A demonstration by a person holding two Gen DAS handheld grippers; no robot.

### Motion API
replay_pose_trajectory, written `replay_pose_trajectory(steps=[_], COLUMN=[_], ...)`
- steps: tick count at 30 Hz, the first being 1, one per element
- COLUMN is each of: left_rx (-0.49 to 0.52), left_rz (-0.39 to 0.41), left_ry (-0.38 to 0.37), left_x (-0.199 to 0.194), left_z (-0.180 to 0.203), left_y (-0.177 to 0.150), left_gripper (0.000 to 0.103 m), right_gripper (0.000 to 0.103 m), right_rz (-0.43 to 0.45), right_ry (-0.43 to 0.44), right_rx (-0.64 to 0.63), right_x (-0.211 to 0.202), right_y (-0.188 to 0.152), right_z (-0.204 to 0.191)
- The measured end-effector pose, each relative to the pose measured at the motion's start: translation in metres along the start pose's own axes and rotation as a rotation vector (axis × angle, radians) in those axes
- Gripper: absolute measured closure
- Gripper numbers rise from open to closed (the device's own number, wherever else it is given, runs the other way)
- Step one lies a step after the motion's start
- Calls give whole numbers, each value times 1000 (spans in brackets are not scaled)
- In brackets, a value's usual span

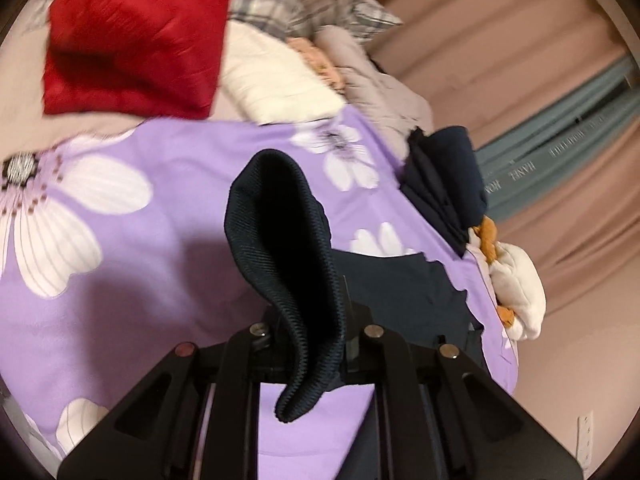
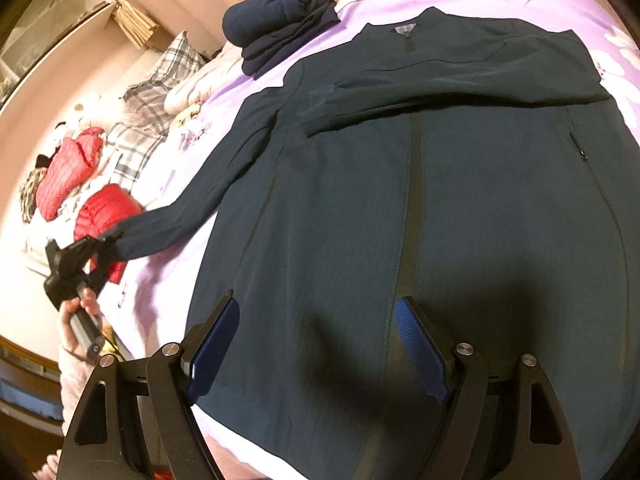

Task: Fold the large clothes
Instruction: 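Carry the sleeve across the jacket body with the left gripper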

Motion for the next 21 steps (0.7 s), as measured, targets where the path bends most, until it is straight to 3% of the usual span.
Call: replay_pose_trajectory(steps=[11, 21], left_rx=[204, 365], left_rz=[-9, -55], left_ry=[-89, -123], left_x=[-5, 5], left_z=[103, 171], left_y=[-16, -49], left_gripper=[90, 90], right_gripper=[23, 23], right_rz=[39, 73], right_ry=[14, 16], right_rx=[27, 76], right_x=[-16, -33], right_y=[1, 4], right_z=[14, 38])
Point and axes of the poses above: each gripper's, at about its wrist camera, not at the fingertips, and x roughly the way its jaws point, z to its right, y to its top, the point moved 8 cm from there along x, roughly the way its jaws point, and after that the axes turned 6 degrees about z, right-handed, at the moved point
